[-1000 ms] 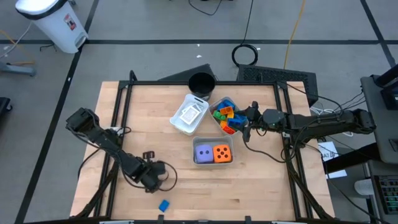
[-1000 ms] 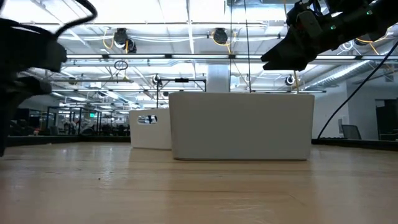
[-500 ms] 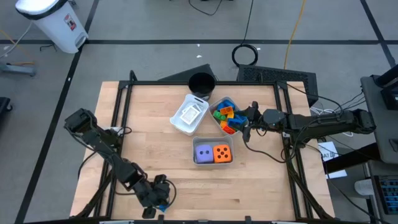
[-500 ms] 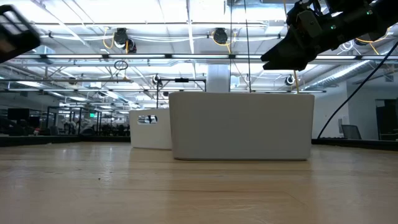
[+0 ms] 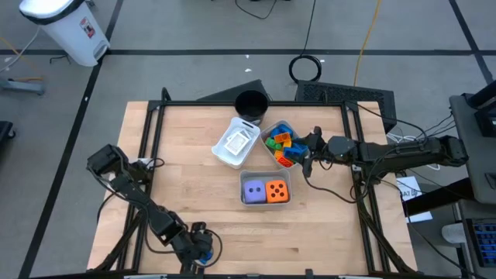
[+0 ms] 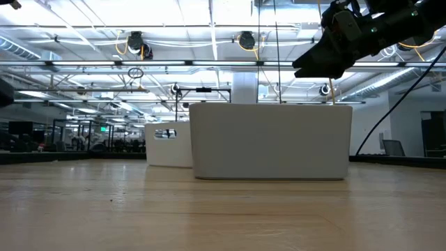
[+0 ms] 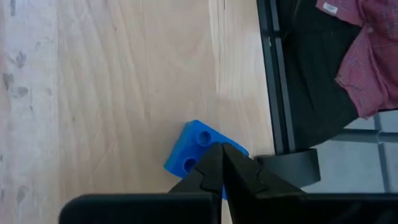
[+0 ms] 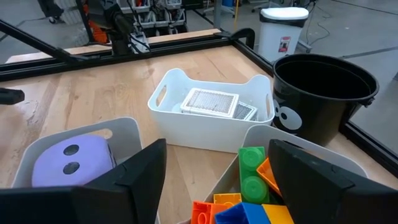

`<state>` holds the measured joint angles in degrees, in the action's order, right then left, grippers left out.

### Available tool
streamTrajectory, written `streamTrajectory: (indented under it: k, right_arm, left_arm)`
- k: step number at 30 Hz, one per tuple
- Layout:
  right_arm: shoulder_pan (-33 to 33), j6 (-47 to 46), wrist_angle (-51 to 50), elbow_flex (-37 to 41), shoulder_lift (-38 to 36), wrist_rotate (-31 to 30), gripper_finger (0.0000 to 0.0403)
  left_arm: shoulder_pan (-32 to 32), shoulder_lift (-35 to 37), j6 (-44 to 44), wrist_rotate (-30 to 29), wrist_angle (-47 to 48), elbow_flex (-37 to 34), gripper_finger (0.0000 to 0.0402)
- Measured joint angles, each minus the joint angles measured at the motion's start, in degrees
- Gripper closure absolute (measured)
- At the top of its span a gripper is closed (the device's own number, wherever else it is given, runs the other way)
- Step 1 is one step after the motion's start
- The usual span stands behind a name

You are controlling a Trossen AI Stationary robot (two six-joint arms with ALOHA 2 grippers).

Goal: Pick & Place Toys
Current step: Put the blue game piece into the top gray bin

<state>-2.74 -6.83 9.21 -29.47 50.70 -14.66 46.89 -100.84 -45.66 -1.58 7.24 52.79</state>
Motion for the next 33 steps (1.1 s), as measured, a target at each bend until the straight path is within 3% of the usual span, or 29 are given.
streamTrajectory:
  k: [4, 12, 17, 23, 29, 33]
  right_arm:
    - [0.0, 0.0, 0.0, 0.0, 0.0, 0.0, 0.0149]
    - [0.0, -1.7, 0.0, 0.0, 0.0, 0.0, 0.0149]
    - [0.0, -1.9, 0.0, 0.0, 0.0, 0.0, 0.0149]
    - [0.0, -1.9, 0.0, 0.0, 0.0, 0.0, 0.0149]
    - [0.0, -1.5, 0.0, 0.0, 0.0, 0.0, 0.0149]
    - [0.0, -1.5, 0.0, 0.0, 0.0, 0.0, 0.0149]
  left_arm:
    - [-0.8, 0.1, -0.6, -2.4, 6.6, 0.2, 0.0397]
    - [-6.2, 2.4, -1.5, -17.0, 16.4, -0.2, 0.0391]
    - [-10.0, 3.4, -6.6, -15.8, 21.7, 0.1, 0.0394]
    - [-11.5, 3.6, -11.0, -18.7, 32.4, 3.1, 0.0386]
    - [-12.7, 3.7, -34.6, -20.0, 33.1, 3.9, 0.0378]
    - [-13.9, 3.7, -38.1, -14.9, 33.8, 3.9, 0.0340]
